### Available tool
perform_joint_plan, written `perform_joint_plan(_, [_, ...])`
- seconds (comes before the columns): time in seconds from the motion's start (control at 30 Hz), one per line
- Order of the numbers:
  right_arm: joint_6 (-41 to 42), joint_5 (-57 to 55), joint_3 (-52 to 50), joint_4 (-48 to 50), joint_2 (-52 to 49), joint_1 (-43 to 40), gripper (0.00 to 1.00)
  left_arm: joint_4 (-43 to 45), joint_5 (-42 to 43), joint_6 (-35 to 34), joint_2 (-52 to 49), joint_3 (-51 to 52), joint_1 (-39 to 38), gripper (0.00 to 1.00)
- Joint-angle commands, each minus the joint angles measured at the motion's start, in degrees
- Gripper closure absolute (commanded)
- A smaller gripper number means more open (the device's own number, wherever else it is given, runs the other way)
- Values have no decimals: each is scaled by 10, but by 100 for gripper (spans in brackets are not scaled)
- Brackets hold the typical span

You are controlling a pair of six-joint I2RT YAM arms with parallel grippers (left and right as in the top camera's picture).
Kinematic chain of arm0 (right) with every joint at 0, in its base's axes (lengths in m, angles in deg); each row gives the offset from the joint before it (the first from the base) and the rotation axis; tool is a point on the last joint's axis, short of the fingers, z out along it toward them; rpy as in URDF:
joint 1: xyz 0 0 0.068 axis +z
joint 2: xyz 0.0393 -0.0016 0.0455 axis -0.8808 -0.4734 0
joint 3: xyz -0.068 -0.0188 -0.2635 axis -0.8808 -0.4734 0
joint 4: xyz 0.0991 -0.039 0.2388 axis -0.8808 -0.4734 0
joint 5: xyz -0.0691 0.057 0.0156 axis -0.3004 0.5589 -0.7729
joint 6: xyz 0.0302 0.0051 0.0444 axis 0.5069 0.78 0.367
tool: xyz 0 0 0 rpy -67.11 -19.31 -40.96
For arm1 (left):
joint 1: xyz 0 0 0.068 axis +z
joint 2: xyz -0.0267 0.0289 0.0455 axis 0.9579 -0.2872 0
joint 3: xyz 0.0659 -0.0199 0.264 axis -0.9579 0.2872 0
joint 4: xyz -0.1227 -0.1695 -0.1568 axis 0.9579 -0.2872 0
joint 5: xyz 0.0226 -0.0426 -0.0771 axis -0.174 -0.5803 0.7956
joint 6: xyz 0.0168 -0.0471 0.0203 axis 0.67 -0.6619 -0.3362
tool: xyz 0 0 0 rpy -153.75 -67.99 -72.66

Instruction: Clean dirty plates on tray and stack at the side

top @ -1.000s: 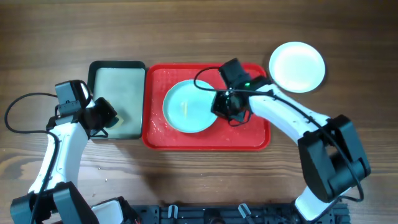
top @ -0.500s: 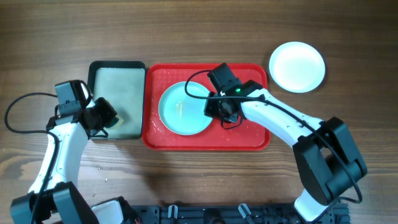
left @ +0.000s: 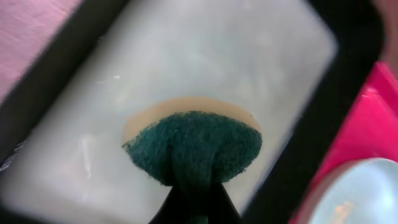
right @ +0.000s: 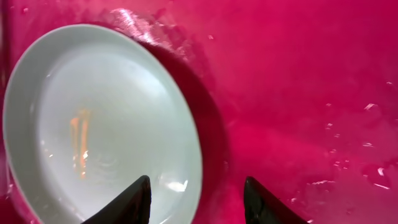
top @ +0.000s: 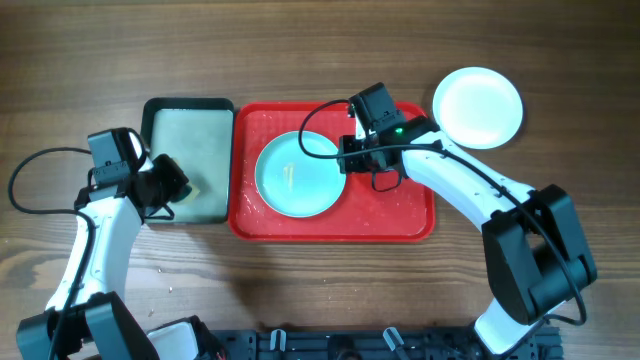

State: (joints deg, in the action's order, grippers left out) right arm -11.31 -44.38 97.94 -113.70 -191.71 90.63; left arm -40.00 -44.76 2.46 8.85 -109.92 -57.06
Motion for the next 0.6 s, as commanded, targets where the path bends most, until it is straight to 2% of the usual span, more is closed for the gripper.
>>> perform_joint_plan(0.0, [-49,67,9,20,-5,-9,52,-5,65,47,-2,-30,0,96])
perform_joint_plan(0.13, [-74,91,9,27,-5,-31,51,-118,38,108,-2,-159,-48,96])
perform_joint_plan(0.23, [-90,86,9,35,-5,-31,51,-124,0,134,-2,-196,-129,96])
perform_joint_plan(0.37, [-89,86,5,33,-5,-31,52,-119,-1,133,-18,-196,-234,96])
perform_joint_plan(0.43, [-76,86,-7,34,-5,-30,56,-114,-1,133,-30,-195,-267,96])
perform_joint_plan(0.5, [-54,86,-23,36,-5,-30,70,-102,-1,129,-41,-195,-296,96])
perform_joint_plan(0.57, [-54,86,-30,40,-6,-30,73,-98,-1,129,-47,-195,-309,96])
